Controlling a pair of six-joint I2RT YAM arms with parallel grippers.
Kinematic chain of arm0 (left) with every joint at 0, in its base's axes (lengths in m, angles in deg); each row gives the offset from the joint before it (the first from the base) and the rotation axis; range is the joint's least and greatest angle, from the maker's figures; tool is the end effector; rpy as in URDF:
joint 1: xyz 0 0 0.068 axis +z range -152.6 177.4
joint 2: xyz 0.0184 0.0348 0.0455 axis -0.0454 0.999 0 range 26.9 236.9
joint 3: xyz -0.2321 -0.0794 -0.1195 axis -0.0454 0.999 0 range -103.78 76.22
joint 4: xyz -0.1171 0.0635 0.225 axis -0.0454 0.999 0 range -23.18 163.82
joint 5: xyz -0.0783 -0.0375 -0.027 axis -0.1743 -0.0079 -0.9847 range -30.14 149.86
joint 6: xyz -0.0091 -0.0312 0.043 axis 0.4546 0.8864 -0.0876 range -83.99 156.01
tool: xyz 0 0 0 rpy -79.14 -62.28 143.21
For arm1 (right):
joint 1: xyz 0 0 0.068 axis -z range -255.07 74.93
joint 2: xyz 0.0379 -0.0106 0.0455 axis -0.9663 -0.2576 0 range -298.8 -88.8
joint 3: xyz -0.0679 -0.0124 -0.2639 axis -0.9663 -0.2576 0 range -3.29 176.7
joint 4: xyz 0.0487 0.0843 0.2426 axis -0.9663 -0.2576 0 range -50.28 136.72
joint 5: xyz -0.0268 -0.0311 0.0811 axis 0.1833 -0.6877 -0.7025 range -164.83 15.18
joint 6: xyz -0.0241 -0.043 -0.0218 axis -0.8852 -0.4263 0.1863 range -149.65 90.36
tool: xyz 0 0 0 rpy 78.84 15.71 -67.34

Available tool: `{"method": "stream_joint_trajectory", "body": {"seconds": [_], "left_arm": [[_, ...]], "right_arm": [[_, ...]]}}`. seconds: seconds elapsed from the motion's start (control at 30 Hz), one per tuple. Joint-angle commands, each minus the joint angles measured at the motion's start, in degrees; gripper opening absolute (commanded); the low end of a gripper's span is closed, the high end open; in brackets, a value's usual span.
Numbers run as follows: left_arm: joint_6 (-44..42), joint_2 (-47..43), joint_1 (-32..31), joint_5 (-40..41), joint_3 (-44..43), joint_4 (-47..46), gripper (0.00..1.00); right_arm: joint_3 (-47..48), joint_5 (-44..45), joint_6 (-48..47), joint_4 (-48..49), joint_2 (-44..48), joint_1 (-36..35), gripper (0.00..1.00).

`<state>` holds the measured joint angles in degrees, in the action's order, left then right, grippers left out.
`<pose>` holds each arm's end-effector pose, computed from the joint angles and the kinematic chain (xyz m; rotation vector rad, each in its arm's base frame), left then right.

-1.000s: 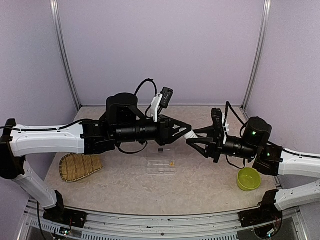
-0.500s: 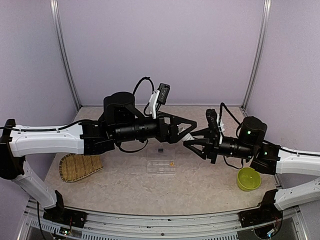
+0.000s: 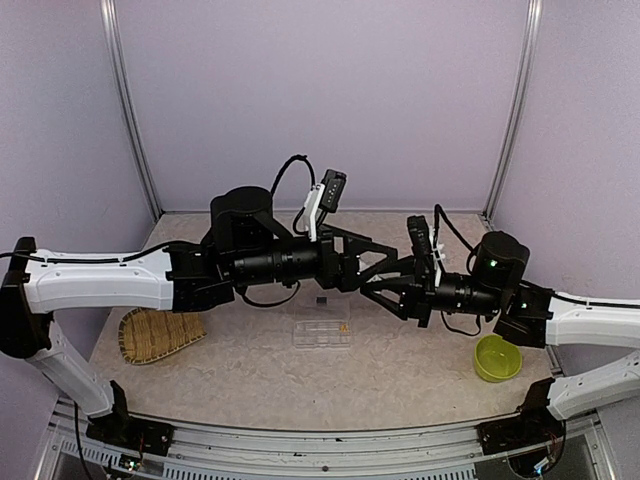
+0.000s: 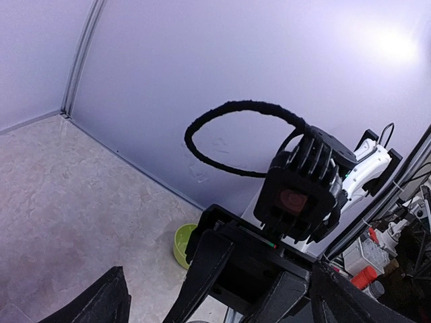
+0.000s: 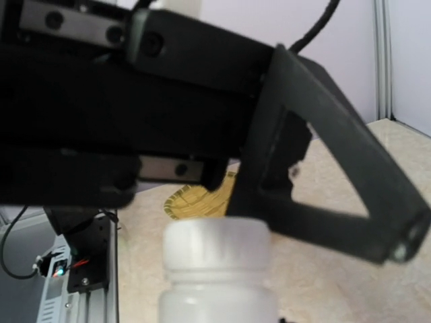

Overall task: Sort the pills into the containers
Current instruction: Unscrew the lid of the pill bottle from the pill bottle.

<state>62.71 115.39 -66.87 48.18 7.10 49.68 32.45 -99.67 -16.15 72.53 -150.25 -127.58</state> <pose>0.1553 -0.3389 0.3487 0.7423 1.6359 -1.3546 0.1384 0.2049 0.2934 -0.9055 1.4519 1.2203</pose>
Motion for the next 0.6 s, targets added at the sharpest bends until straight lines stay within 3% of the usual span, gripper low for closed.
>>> {"method": "stream_joint_trajectory", "body": {"seconds": [0.0, 0.57], "left_arm": [[-1.3, 0.8, -0.5, -1.2, 0.4, -1.7, 0.88], [-1.8, -0.2, -0.9, -2.6, 1.6, -2.5, 0.79]], "right_arm": [[1.5, -1.3, 1.4, 3.0, -0.5, -0.6, 0.10], [1.1, 11.9, 1.9, -1.3, 0.6, -0.1, 0.10]]}}
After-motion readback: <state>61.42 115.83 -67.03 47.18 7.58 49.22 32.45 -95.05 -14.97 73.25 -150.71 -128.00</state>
